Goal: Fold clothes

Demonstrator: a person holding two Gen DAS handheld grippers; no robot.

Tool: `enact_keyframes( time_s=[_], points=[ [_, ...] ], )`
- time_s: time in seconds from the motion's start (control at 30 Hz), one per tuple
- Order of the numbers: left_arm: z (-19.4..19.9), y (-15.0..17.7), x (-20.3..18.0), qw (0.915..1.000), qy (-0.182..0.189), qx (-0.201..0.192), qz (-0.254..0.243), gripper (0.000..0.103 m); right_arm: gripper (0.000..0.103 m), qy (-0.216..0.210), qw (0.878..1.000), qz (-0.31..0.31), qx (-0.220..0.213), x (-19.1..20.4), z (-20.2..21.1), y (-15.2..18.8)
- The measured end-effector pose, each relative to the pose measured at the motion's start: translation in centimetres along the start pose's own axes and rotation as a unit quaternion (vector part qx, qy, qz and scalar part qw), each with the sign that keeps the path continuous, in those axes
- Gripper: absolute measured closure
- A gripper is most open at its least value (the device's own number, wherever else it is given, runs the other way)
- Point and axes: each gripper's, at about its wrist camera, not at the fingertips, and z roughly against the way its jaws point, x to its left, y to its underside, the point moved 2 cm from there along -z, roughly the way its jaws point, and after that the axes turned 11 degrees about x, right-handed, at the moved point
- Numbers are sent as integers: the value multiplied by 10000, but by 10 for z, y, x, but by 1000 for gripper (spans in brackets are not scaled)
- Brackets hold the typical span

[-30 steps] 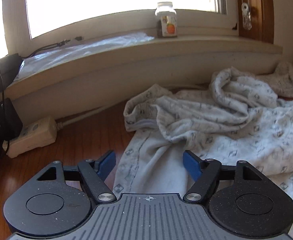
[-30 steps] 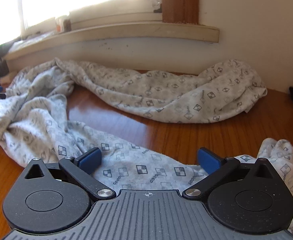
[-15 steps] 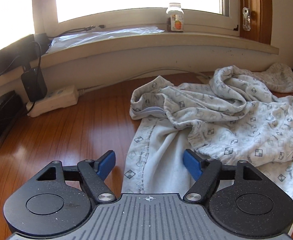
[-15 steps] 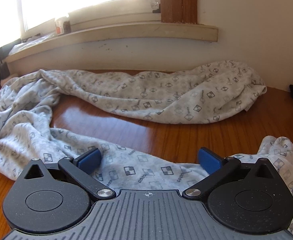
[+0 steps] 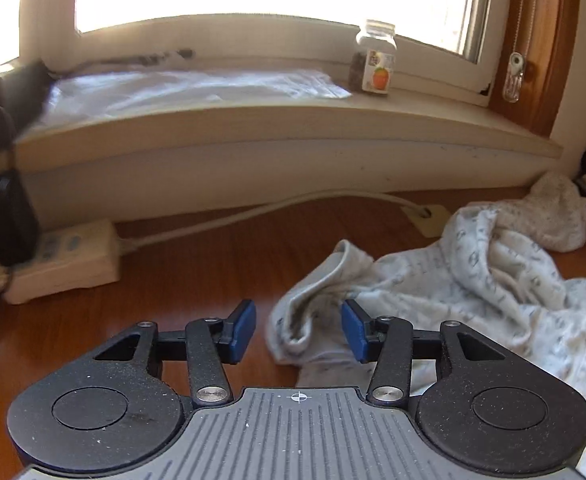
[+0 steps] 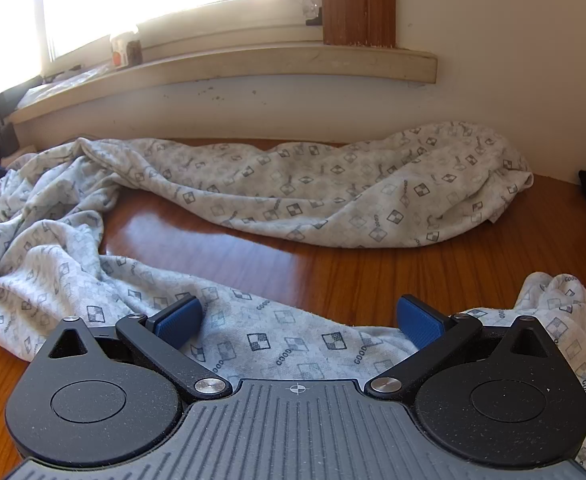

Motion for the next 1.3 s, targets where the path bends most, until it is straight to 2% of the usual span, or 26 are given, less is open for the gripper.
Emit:
enact_keyframes(
  time_s=[0.07, 0.1, 0.23, 0.27, 0.3, 0.33, 0.37, 0.4, 0.43, 0.47, 0.5, 0.53, 0.57, 0.73, 0.9, 1.0, 1.1, 1.17, 1.2, 1.23, 1.27, 1.3],
  points=[
    [-12, -6, -2, 9996, -78, 263, -5, 83, 0, 1, 10000, -1, 0, 0, 0, 0],
    [-8, -9, -1, 9998, -97, 121, 99, 96, 0, 1, 10000, -1, 0, 0, 0, 0],
    [19, -25, 6, 9944, -128, -818, 663, 96, 0, 6, 10000, -9, -1, 1, 0, 0],
    [26, -29, 7, 9911, -135, -1051, 803, 96, 0, 11, 10000, -10, 0, 1, 0, 0],
    [35, -34, 12, 9842, -181, -1393, 1079, 96, 0, 10, 10000, -10, 0, 0, 0, 0],
    [37, -39, 15, 9792, -345, -1548, 1268, 96, 0, 8, 10000, -9, 0, 0, 1, 0],
    [37, -44, 16, 9750, -544, -1627, 1411, 96, 0, 5, 10000, -9, -1, 0, 1, 0],
    [33, -48, 16, 9754, -651, -1573, 1401, 91, 0, 2, 10000, -11, -2, 0, 1, 0],
    [26, -49, 13, 9779, -726, -1449, 1319, 78, 0, 0, 10000, -12, -3, 0, 1, 0],
    [20, -49, 11, 9804, -799, -1316, 1229, 69, 0, 0, 10000, -12, -3, 0, 1, 0],
    [17, -45, 8, 9813, -869, -1302, 1120, 55, 0, 0, 10000, -13, -3, -1, 1, 0],
    [16, -40, 5, 9816, -936, -1329, 1004, 46, 0, 0, 10000, -16, -5, -1, 1, 0],
    [17, -33, 4, 9814, -981, -1359, 937, 45, 0, -2, 10000, -21, -7, -1, 1, 0],
    [27, 5, 3, 9879, -713, -1123, 795, 43, 0, -2, 10000, -30, -8, -1, 1, 0],
    [28, 44, -23, 9957, -161, -681, 601, 44, 0, -15, 10000, -55, -16, -2, 1, 0],
    [19, 54, -38, 9973, 155, -428, 574, 43, 0, -16, 10000, -71, -20, -2, 1, 0],
    [6, 53, -54, 9989, 109, -251, 383, 44, 0, -31, 10000, -63, -19, -3, 2, 0],
    [2, 53, -59, 9993, 25, -287, 253, 50, 0, -30, 10000, -68, -21, -3, 2, 0],
    [0, 52, -62, 9993, -18, -315, 189, 67, 0, -31, 10000, -71, -22, -3, 2, 0],
    [2, 51, -63, 9991, -71, -395, 133, 95, 0, -34, 10000, -73, -23, -3, 2, 0],
    [4, 50, -64, 9987, -127, -493, 80, 101, 0, -38, 10000, -74, -25, -3, 2, 0],
    [10, 48, -63, 9976, -185, -658, 69, 102, 0, -40, 10000, -76, -26, -3, 2, 0]
  ],
)
